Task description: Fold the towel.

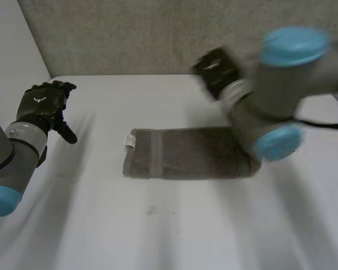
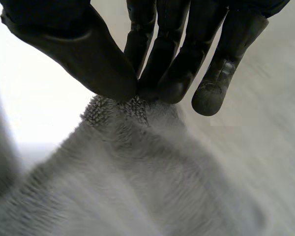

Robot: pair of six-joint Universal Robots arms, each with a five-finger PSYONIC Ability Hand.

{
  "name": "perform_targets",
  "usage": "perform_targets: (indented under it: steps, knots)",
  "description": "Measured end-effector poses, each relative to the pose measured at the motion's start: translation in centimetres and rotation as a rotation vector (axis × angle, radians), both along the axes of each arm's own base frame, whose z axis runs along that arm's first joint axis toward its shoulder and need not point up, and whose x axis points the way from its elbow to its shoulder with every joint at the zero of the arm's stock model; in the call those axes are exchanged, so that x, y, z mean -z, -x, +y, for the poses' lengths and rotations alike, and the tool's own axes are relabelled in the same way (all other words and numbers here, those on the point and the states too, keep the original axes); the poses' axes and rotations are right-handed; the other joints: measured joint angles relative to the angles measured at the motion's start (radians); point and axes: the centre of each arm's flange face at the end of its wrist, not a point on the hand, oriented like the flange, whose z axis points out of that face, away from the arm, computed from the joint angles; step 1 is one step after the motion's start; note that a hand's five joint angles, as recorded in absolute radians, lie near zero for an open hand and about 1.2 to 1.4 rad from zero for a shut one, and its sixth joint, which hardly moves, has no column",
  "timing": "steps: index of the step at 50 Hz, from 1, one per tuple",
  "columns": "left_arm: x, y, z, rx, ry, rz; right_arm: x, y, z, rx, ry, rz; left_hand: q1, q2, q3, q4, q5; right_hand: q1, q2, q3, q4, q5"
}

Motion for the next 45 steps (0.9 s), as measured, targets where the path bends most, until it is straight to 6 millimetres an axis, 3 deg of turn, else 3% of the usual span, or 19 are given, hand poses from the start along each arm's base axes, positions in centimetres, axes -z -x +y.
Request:
perform_targets:
  steps: [4, 6, 10, 15, 27, 29, 32, 35, 37, 40, 45]
  knots:
    - [0.1, 0.0, 0.0, -0.001, -0.003, 0.0, 3.3, -4.4, 5.0, -0.143, -0.05, 0.047, 0.0, 0.0, 0.0, 0.0, 0.0, 0.0, 0.0, 0.0, 0.0, 0.001]
    - [0.2, -0.1, 0.1, -0.001, -0.006, -0.001, 6.2, -6.4, 8.2, -0.224, -0.091, 0.098, 0.0, 0.0, 0.0, 0.0, 0.0, 0.0, 0.0, 0.0, 0.0, 0.001]
    - [0.4, -0.1, 0.2, 0.0, -0.013, -0.003, 10.5, -7.7, 12.2, -0.323, -0.161, 0.185, 0.0, 0.0, 0.0, 0.0, 0.0, 0.0, 0.0, 0.0, 0.0, 0.001]
    - [0.5, 0.1, 0.3, 0.007, -0.016, -0.004, 12.5, -7.6, 14.0, -0.386, -0.207, 0.219, 0.0, 0.0, 0.0, 0.0, 0.0, 0.0, 0.0, 0.0, 0.0, 0.001]
    - [0.6, 0.4, 0.5, 0.027, -0.018, -0.002, 10.0, -7.2, 13.8, -0.419, -0.178, 0.163, 0.0, 0.0, 0.0, 0.0, 0.0, -0.002, -0.002, -0.002, -0.002, 0.01]
    - [0.6, 0.5, 0.5, 0.027, -0.019, -0.002, 10.1, -7.3, 14.0, -0.439, -0.181, 0.166, 0.0, 0.0, 0.0, 0.0, 0.0, -0.244, -0.239, -0.231, -0.236, -0.236]
    - [0.7, 0.5, 0.6, 0.027, -0.021, -0.002, 10.7, -7.4, 14.6, -0.473, -0.194, 0.178, 0.0, 0.0, 0.0, 0.0, 0.0, -0.767, -0.795, -0.774, -0.759, -0.792]
    - [0.7, 0.4, 0.6, 0.026, -0.023, -0.003, 10.8, -7.2, 14.7, -0.481, -0.205, 0.182, 0.0, 0.0, 0.0, 0.0, 0.0, -1.004, -1.063, -1.054, -1.053, -1.093]
    - [0.8, 0.4, 0.6, 0.026, -0.024, -0.003, 10.7, -6.9, 14.7, -0.476, -0.213, 0.179, 0.0, 0.0, 0.0, 0.0, 0.0, -1.037, -1.091, -1.09, -1.081, -1.109]
    - [0.8, 0.5, 0.6, 0.027, -0.025, -0.003, 9.6, -5.6, 13.3, -0.421, -0.236, 0.142, 0.0, 0.0, 0.0, 0.0, 0.0, -1.056, -1.091, -1.091, -1.083, -1.109]
    - [0.8, 0.6, 0.7, 0.031, -0.024, -0.003, 6.9, -0.9, 8.6, -0.223, -0.31, -0.003, 0.0, 0.0, 0.0, 0.0, 0.0, -1.066, -1.091, -1.091, -1.083, -1.109]
